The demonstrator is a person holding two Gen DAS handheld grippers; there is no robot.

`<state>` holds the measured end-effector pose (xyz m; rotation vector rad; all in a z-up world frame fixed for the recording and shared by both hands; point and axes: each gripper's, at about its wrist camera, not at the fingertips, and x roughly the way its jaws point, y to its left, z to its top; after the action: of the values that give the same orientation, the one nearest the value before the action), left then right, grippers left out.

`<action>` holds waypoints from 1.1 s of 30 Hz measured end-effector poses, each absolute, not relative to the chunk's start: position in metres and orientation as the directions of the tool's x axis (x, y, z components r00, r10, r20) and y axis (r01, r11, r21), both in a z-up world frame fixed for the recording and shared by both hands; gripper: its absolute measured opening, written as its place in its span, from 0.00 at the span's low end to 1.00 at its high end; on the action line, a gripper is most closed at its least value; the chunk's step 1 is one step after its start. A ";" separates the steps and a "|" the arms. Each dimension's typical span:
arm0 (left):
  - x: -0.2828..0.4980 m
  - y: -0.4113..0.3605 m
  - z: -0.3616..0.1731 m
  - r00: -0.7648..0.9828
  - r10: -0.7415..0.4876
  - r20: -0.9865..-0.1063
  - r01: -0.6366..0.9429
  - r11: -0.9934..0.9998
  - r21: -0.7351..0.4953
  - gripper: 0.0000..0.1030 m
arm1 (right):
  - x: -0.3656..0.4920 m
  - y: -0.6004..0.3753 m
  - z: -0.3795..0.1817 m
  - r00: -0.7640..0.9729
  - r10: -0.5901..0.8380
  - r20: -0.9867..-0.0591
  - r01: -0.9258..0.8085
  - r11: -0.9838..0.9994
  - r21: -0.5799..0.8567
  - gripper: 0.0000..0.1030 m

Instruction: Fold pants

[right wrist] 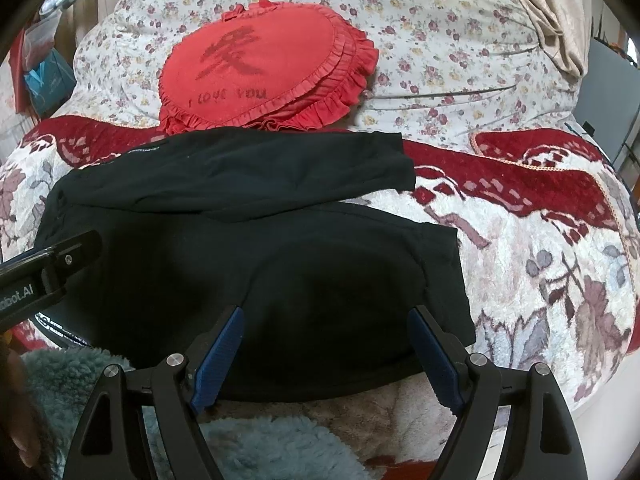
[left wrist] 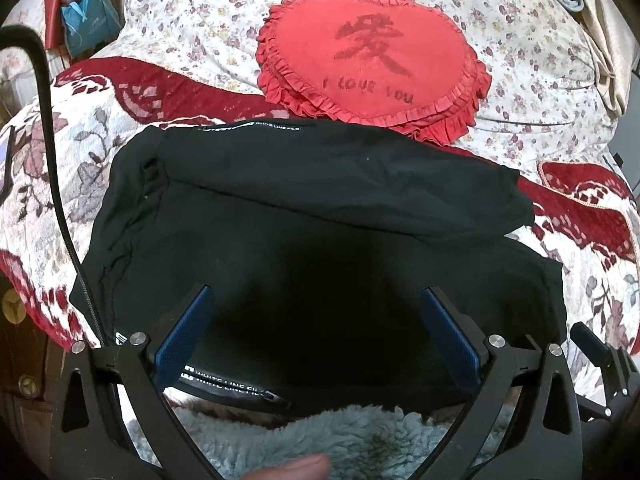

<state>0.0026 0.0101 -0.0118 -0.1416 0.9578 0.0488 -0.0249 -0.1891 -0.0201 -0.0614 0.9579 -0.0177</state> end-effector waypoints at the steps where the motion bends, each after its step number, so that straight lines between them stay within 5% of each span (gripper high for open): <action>1: 0.003 0.011 -0.012 0.574 -0.024 -0.818 -0.105 0.989 -0.102 0.99 | -0.025 -0.189 -0.020 0.574 -0.042 -0.818 -0.013 0.998 -0.060 0.79; 33: 0.003 0.030 -0.014 0.563 -0.130 -0.816 -0.110 0.967 -0.230 0.99 | -0.021 -0.178 -0.026 0.548 -0.105 -0.830 -0.004 0.992 -0.129 0.79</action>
<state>0.0032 0.0299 -0.0138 -0.2680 0.9758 -0.0123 -0.0207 -0.1783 -0.0257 -0.1203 0.9897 -0.0599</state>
